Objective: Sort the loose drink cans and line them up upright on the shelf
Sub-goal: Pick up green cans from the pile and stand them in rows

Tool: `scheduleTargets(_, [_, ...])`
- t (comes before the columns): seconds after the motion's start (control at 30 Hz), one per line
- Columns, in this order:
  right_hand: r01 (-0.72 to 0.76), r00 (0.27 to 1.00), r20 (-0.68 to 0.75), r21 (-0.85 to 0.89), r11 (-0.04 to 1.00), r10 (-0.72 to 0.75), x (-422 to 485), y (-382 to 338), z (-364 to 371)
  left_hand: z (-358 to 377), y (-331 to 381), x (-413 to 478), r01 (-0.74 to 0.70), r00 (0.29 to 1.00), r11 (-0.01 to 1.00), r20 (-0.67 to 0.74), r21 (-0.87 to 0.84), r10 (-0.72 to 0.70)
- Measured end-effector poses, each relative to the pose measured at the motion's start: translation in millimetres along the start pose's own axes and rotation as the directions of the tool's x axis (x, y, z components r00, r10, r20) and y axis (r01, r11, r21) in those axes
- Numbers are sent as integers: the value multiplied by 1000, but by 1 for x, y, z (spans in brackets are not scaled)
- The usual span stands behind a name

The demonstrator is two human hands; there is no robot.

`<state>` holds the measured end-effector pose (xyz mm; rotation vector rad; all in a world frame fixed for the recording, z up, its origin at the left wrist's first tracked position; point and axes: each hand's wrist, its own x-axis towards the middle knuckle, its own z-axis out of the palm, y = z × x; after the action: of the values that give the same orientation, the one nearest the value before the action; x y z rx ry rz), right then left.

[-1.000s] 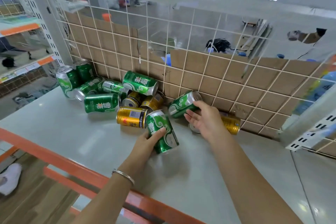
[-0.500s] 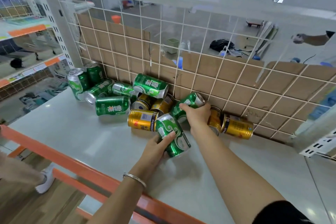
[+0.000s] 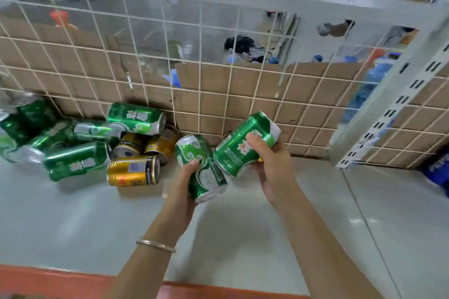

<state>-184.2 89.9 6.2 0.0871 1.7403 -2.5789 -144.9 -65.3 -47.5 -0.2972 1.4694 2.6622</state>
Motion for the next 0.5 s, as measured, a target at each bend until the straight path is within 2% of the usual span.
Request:
scheduleTargets(0.1, [-52, 992, -112, 69, 996, 59, -19, -22, -42, 38, -2, 0, 24, 991, 1000, 135, 3, -24])
scheduleTargets(0.23, [-44, 958, -284, -14, 999, 38, -55, -48, -97, 91, -29, -10, 127, 952, 987, 267, 95, -148])
scheduleTargets(0.3, [-39, 933, -360, -53, 998, 18, -77, -57, -125, 122, -47, -21, 172, 912, 968, 340, 183, -227])
scheduleTargets(0.4, [-54, 894, -447, -129, 990, -9, -113, -70, -168, 170, -71, -44, 158, 831, 937, 471, 311, -297])
scheduleTargets(0.5, [-38, 823, -568, -107, 994, -29, -159, -85, -217, 217, -99, -77, 198, 742, 907, 549, 371, -386])
